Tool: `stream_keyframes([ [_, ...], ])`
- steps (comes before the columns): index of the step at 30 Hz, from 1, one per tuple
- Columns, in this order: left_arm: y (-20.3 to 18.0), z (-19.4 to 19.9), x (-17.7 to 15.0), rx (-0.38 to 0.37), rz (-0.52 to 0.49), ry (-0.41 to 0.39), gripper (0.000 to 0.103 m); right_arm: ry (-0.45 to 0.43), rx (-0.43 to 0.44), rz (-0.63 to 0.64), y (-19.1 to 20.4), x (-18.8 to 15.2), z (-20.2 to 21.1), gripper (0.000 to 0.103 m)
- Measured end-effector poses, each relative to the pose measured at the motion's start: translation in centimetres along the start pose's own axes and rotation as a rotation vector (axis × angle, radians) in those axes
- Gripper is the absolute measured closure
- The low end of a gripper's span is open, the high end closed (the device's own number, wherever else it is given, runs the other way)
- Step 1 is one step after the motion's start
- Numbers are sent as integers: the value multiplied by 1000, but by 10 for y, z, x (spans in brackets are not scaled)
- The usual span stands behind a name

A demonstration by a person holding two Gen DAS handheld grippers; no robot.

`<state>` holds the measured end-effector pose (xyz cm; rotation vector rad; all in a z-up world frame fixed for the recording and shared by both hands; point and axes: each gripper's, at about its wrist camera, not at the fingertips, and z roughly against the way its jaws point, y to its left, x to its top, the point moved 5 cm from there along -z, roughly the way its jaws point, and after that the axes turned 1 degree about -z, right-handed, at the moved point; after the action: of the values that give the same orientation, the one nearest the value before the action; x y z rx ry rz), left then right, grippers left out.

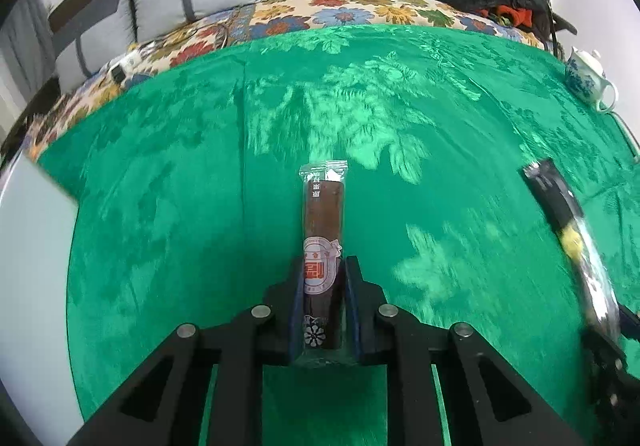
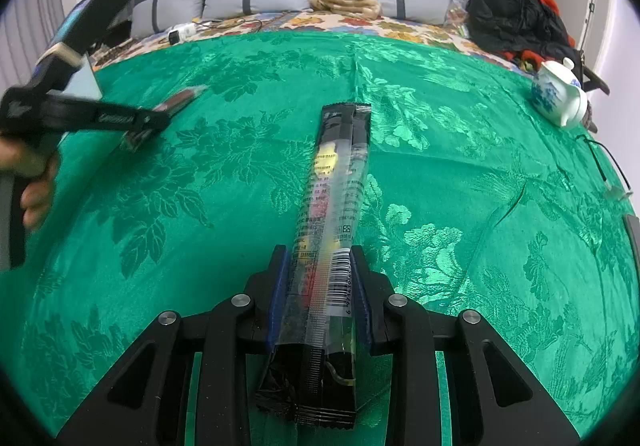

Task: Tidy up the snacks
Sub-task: 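Hold the tube snack in the right tool while the left tool grasps the chocolate bar, then carry the tube snack and chocolate bar into the white box and release both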

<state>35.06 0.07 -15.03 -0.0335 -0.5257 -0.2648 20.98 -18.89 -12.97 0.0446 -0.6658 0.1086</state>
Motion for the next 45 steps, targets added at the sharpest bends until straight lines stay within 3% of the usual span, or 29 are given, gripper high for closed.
stream_keyframes([
  [12, 4, 59, -106, -38, 172, 16, 85, -1, 1, 0, 0, -1, 1, 72],
  [21, -7, 79, -141, -30, 190, -53, 83, -1, 1, 0, 0, -1, 1, 72],
  [23, -9, 80, -143, -34, 189, -62, 76, -1, 1, 0, 0, -1, 1, 72],
  [24, -11, 80, -142, -54, 185, -66, 64, -1, 1, -1, 0, -1, 1, 72],
  [25, -13, 80, -141, -61, 180, -66, 42, -1, 1, 0, 0, -1, 1, 72],
  [27, -16, 79, -140, -16, 166, -61, 17, -2, 2, 0, 0, -1, 1, 70],
  [29, -16, 77, -139, 7, 154, -64, 17, -2, 2, -2, 0, -1, 1, 65],
  [30, -15, 73, -139, 7, 156, -45, 17, 0, 8, -2, 0, -1, 1, 52],
  [31, -14, 71, -140, 16, 159, -43, 17, 2, 26, -4, 1, -2, 1, 34],
  [32, -13, 71, -139, 28, 157, -45, 17, 8, 63, -6, 3, -2, 0, 28],
  [34, -10, 69, -137, 30, 158, -29, 17, 33, 85, -9, 4, -2, 0, 26],
  [37, -4, 68, -135, 19, 171, -5, 19, 144, 132, -75, -1, 9, -4, 26],
  [39, -2, 67, -134, 37, 163, 8, 27, 196, 150, -126, -6, 18, -10, 25],
  [41, -2, 67, -131, 35, 156, 3, 44, 244, 140, -133, -5, 29, -21, 26],
  [42, -1, 68, -128, 34, 152, -9, 74, 253, 135, -118, -3, 34, -25, 33],
  [43, -1, 69, -125, 22, 151, -5, 85, 253, 122, -103, -2, 36, -27, 72],
  [44, 2, 68, -124, 20, 159, 9, 85, 250, 86, -86, -3, 39, -29, 86],
  [45, 7, 69, -124, -16, 187, 13, 86, 256, 107, -95, -5, 40, -29, 88],
])
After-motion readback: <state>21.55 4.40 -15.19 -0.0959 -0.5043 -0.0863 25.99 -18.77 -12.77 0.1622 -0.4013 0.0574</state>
